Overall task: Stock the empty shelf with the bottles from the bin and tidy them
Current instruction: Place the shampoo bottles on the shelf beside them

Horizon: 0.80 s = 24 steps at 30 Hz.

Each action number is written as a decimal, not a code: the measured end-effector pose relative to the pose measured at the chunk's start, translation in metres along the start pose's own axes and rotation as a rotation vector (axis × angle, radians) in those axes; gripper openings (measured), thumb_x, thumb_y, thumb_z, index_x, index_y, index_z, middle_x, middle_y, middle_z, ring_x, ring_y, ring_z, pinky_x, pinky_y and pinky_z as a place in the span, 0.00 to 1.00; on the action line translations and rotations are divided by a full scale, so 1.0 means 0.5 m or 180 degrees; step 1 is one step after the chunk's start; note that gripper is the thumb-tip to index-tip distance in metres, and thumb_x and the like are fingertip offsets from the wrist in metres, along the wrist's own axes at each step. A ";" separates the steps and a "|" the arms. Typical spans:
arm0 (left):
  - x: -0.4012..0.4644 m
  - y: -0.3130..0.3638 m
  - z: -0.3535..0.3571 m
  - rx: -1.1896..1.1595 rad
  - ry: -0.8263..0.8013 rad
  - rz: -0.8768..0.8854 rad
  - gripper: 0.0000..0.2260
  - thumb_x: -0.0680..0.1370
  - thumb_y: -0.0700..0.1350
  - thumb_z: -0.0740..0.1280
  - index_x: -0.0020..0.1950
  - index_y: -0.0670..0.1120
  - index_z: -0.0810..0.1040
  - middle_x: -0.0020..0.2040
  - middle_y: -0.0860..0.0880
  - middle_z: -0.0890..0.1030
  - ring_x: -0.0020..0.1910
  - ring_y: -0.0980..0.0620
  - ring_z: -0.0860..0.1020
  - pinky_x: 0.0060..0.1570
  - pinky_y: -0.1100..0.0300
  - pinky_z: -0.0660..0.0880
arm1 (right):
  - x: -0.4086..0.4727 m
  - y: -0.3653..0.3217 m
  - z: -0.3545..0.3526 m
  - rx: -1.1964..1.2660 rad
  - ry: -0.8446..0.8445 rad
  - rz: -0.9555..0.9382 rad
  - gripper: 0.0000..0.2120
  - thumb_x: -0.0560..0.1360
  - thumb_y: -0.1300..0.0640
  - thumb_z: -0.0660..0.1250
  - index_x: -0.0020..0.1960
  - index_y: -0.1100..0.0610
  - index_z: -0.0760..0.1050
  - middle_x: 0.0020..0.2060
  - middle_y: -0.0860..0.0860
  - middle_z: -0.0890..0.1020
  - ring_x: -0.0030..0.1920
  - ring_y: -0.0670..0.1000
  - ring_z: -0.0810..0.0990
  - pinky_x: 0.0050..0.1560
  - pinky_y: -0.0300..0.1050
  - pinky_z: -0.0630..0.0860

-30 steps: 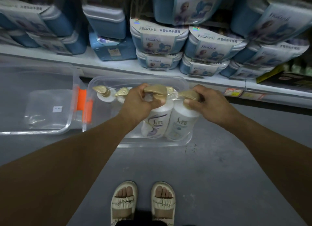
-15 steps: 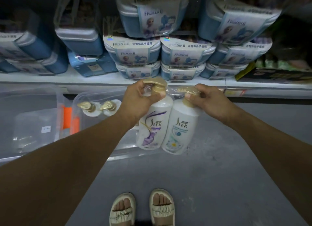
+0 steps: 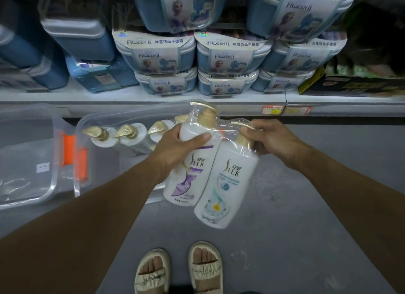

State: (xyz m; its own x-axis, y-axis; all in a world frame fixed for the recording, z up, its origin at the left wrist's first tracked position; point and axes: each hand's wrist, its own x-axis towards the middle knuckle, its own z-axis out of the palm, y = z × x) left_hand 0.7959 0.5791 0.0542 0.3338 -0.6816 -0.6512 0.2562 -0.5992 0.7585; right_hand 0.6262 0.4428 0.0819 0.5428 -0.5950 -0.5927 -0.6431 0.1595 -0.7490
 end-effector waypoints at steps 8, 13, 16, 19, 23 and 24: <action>-0.010 -0.018 -0.005 0.0364 0.0102 0.0174 0.19 0.66 0.49 0.77 0.53 0.52 0.77 0.45 0.53 0.84 0.42 0.56 0.83 0.38 0.64 0.78 | -0.005 -0.008 0.006 0.0176 0.0071 0.0017 0.11 0.78 0.52 0.65 0.41 0.58 0.76 0.34 0.51 0.78 0.35 0.48 0.75 0.43 0.45 0.73; -0.065 0.047 -0.015 0.0409 0.0347 0.0346 0.22 0.63 0.52 0.79 0.54 0.51 0.78 0.46 0.52 0.84 0.46 0.53 0.82 0.46 0.58 0.78 | -0.046 -0.078 -0.014 0.0274 0.0193 -0.0116 0.14 0.77 0.51 0.66 0.43 0.63 0.75 0.37 0.55 0.77 0.38 0.51 0.74 0.44 0.47 0.69; -0.110 0.116 -0.020 0.0282 0.0417 0.0460 0.26 0.58 0.55 0.80 0.53 0.53 0.78 0.46 0.53 0.84 0.46 0.53 0.83 0.50 0.53 0.79 | -0.083 -0.141 -0.034 0.0312 0.0376 -0.0204 0.20 0.76 0.50 0.67 0.48 0.69 0.75 0.41 0.61 0.81 0.40 0.53 0.77 0.48 0.49 0.71; -0.158 0.188 -0.022 0.0224 0.0544 0.0597 0.28 0.58 0.55 0.81 0.55 0.53 0.78 0.47 0.53 0.84 0.46 0.53 0.83 0.49 0.54 0.79 | -0.124 -0.214 -0.058 0.0433 0.0576 -0.0287 0.18 0.75 0.49 0.68 0.47 0.66 0.77 0.42 0.61 0.83 0.41 0.53 0.79 0.49 0.50 0.73; -0.216 0.284 -0.032 0.0173 0.0743 0.0709 0.26 0.60 0.59 0.79 0.54 0.54 0.78 0.48 0.54 0.84 0.48 0.53 0.82 0.50 0.54 0.78 | -0.190 -0.322 -0.094 0.0457 0.0738 -0.0529 0.15 0.69 0.41 0.71 0.40 0.53 0.76 0.40 0.48 0.81 0.43 0.50 0.79 0.47 0.48 0.74; -0.232 0.311 -0.036 0.0152 0.0794 0.0723 0.26 0.59 0.60 0.78 0.54 0.54 0.79 0.48 0.55 0.84 0.48 0.53 0.82 0.52 0.53 0.78 | -0.210 -0.350 -0.101 0.0409 0.0755 -0.0578 0.18 0.65 0.39 0.73 0.46 0.51 0.77 0.46 0.49 0.82 0.47 0.51 0.80 0.50 0.49 0.76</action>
State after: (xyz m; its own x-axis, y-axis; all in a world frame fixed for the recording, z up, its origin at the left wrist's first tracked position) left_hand 0.8135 0.5724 0.2480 0.5905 -0.6798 -0.4349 0.1089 -0.4668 0.8777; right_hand 0.6543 0.4376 0.2902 0.4918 -0.7874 -0.3717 -0.4655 0.1230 -0.8765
